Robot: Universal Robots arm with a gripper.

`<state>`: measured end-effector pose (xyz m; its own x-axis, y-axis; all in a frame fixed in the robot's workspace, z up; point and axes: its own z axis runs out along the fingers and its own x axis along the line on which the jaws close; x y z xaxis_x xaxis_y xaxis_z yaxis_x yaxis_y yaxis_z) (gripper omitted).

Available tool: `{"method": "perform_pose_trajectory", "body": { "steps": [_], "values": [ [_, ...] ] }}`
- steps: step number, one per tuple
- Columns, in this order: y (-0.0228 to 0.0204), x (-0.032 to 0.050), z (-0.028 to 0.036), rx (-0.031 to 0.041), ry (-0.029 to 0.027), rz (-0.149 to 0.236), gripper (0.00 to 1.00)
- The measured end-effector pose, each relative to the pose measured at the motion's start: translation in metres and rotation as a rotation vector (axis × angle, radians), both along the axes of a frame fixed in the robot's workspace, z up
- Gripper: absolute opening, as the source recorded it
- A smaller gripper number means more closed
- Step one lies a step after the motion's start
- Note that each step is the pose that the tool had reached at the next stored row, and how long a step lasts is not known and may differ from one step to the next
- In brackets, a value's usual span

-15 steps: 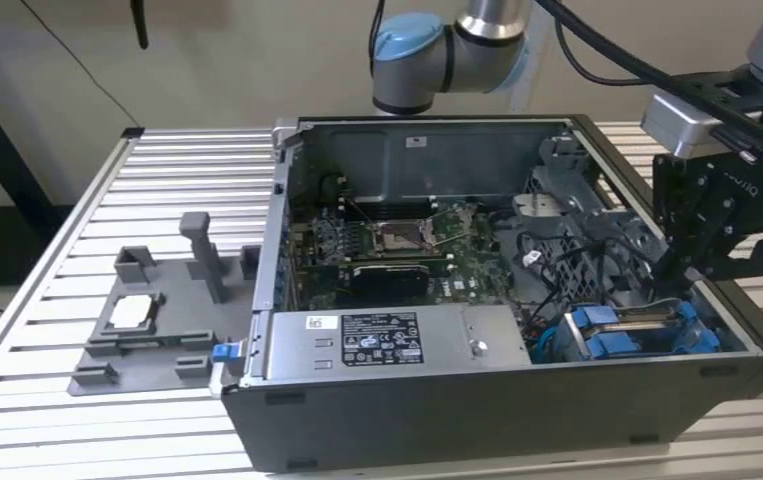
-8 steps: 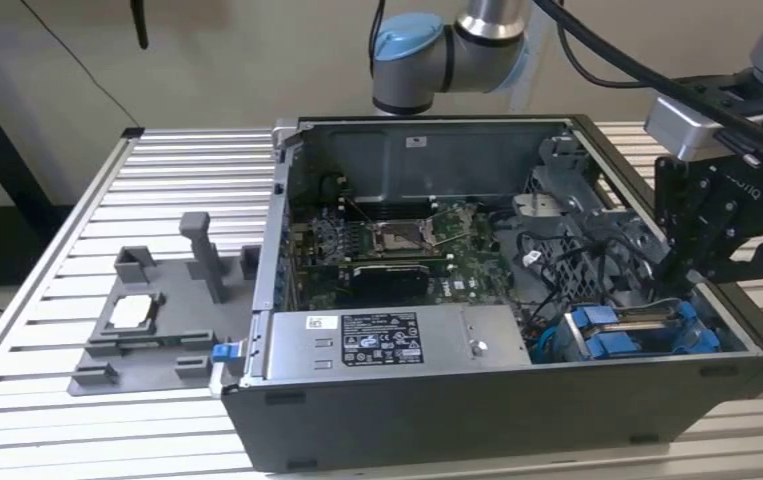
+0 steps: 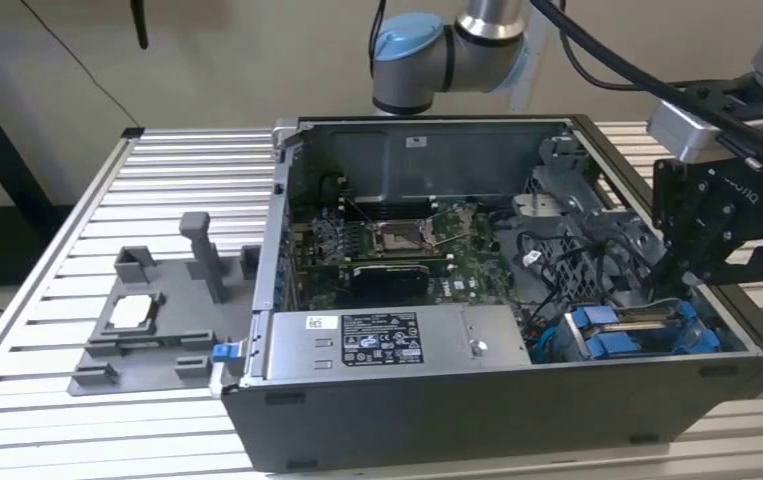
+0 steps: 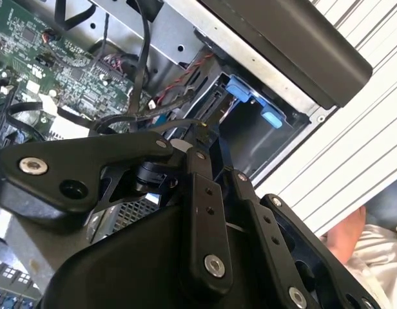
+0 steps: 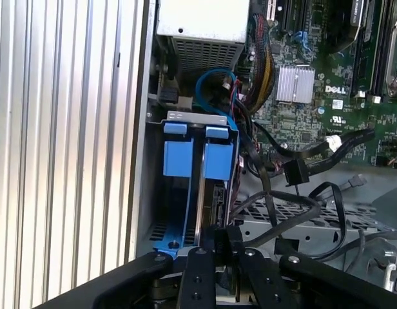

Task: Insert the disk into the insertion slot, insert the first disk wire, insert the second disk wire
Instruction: 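Insert the first disk wire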

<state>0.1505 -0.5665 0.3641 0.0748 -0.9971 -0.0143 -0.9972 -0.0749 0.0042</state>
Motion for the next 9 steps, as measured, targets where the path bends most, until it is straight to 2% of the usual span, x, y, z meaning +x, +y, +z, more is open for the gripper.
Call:
{"method": "perform_pose_trajectory", "body": {
  "steps": [3,6,9],
  "values": [
    [0.0,0.0037,-0.0035,0.0088,0.0008,-0.004,0.19],
    [0.0,0.0055,-0.0075,0.0183,0.0007,-0.025,0.19],
    [0.0,0.0057,-0.0114,0.0219,0.0005,-0.059,0.19]
  ]
}}
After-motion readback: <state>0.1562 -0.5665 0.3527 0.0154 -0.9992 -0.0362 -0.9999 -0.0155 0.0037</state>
